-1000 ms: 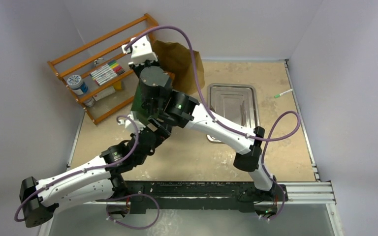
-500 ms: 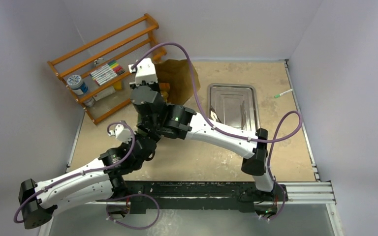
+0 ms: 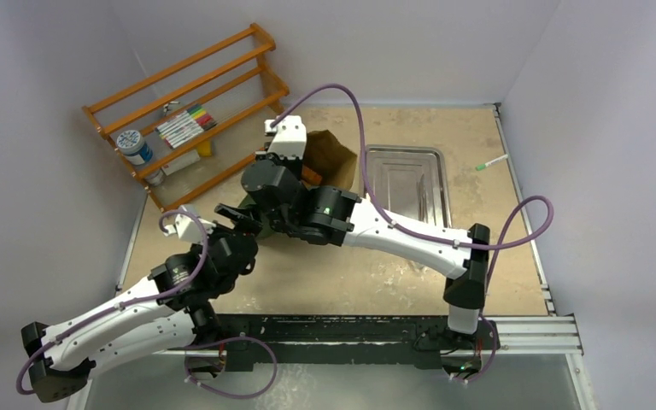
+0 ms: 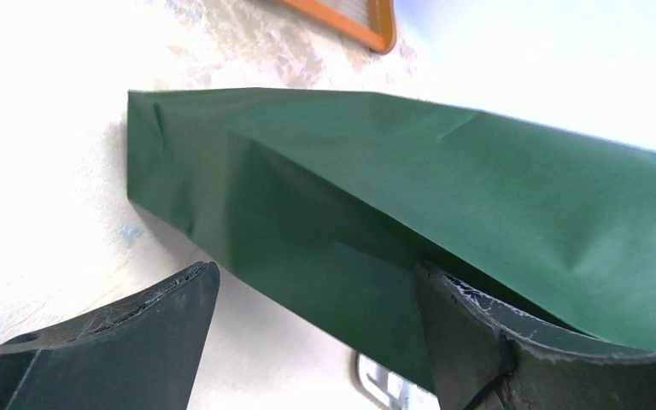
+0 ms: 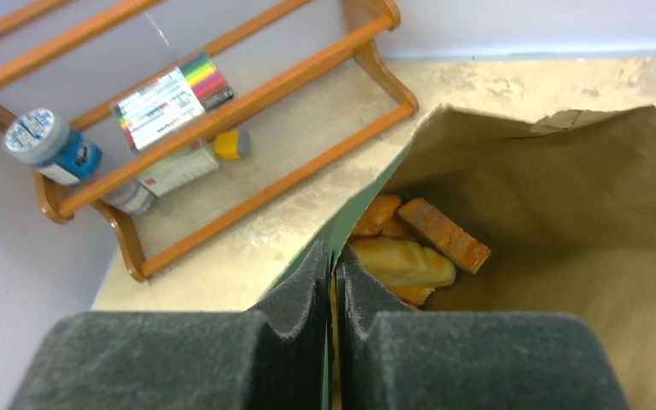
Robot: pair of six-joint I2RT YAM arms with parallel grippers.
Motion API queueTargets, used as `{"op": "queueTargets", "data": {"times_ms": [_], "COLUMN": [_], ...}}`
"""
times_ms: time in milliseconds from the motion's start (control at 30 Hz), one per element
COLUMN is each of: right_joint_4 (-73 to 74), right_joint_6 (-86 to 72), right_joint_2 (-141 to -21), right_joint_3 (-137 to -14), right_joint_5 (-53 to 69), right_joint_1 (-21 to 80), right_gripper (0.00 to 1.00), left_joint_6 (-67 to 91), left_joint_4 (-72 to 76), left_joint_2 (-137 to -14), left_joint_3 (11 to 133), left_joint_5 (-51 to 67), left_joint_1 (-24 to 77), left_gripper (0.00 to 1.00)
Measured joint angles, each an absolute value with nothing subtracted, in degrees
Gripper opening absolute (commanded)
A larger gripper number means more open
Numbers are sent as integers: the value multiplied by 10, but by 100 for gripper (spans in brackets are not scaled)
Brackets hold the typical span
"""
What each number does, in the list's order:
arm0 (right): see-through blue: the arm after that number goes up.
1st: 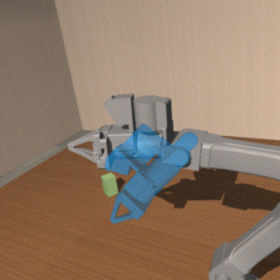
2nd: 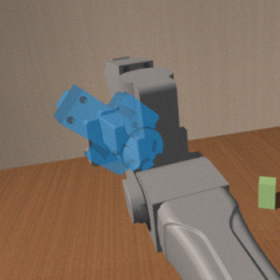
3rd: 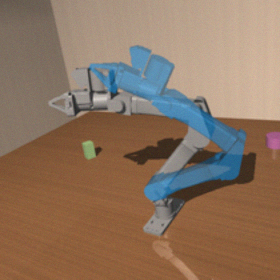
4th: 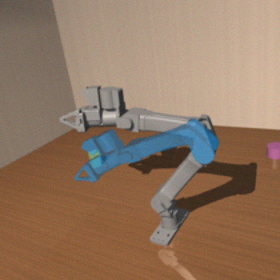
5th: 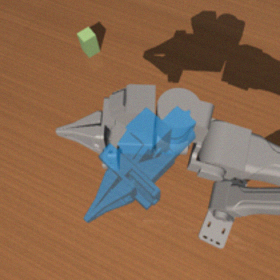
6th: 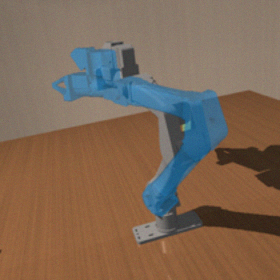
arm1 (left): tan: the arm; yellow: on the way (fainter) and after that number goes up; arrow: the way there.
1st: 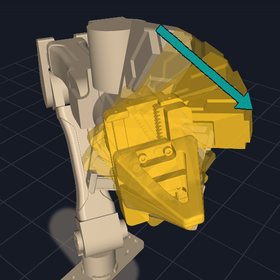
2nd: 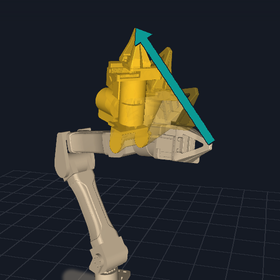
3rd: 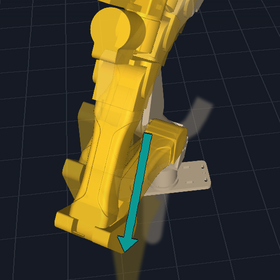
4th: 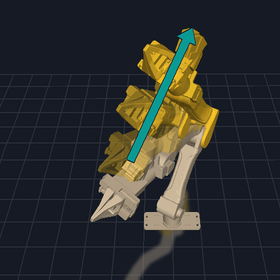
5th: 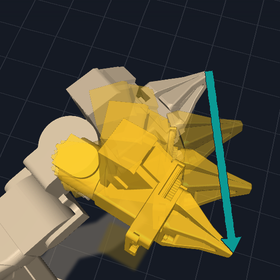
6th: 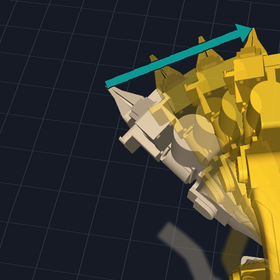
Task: Take the fake bread out of the paper bag
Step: Adjust the paper bag at the center of the board.
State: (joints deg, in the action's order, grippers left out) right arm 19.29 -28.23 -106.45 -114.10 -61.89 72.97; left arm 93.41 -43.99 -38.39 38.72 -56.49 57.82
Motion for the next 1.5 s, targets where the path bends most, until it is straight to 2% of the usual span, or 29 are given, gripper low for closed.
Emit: {"op": "queueTargets", "data": {"times_ms": [100,267,533,733,933,1400,1500], "right_joint_4": [213,242,286,310,337,344,343], "right_joint_6": [-310,-331,-371,-392,-427,-463,-471], "right_joint_2": [-1044,-1034,-1011,-976,-961,-945,-937], "right_joint_3": [-1109,-1084,-1036,-1004,-997,-936,-922], "right_joint_5": [-609,-589,-564,-555,-546,-524,-515], "right_joint_1": [730,731,732,732,732,728,723], "right_gripper": [23,26,40,42,52,52,52], "left_joint_6": [927,924,906,887,869,762,717], "left_joint_4": [-439,-431,-422,-430,-425,-344,-288], "left_joint_2": [-393,-423,-425,-423,-423,-464,-447], "left_joint_3": [402,401,401,439,466,497,481], "left_joint_5": [-587,-595,-602,-614,-623,-601,-580], "left_joint_1": [578,578,578,578,578,578,578], "left_gripper": [86,86,85,86,86,88,89]}}
